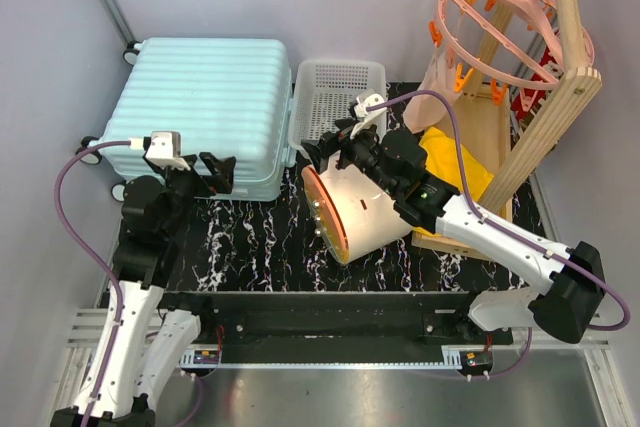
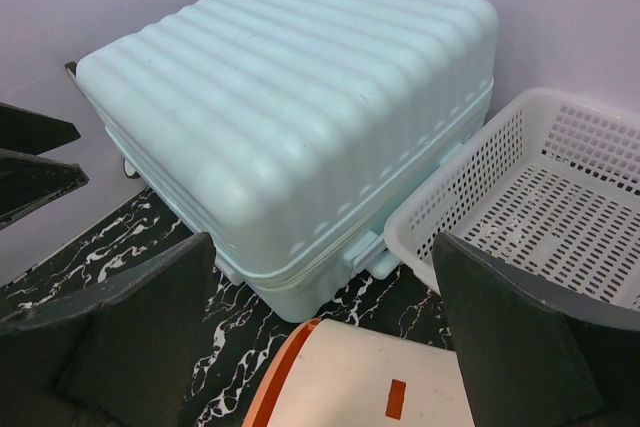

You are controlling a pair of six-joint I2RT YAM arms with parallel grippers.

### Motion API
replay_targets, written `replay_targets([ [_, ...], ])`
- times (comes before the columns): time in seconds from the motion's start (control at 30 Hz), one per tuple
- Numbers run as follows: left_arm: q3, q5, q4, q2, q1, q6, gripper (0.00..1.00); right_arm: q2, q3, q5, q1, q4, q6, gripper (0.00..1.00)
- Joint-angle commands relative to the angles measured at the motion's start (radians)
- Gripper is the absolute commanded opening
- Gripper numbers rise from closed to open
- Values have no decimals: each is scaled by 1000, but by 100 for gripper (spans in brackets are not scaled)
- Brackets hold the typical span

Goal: Open, take out, and arrange the luggage
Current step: Adjust the luggage at the center of the board.

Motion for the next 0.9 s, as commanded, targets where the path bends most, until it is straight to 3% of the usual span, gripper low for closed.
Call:
replay_targets([
  [0.0,40,-34,24,12,8,-23,99,-17,2,-22,-4,55,-11,100],
  [0.57,-39,15,107,-50,11,23,99,-27,9,-7,-2,18,21,100],
  [0.87,-50,-128,31,44,6,22,97,-19,43,35,-4,-91,32,100],
])
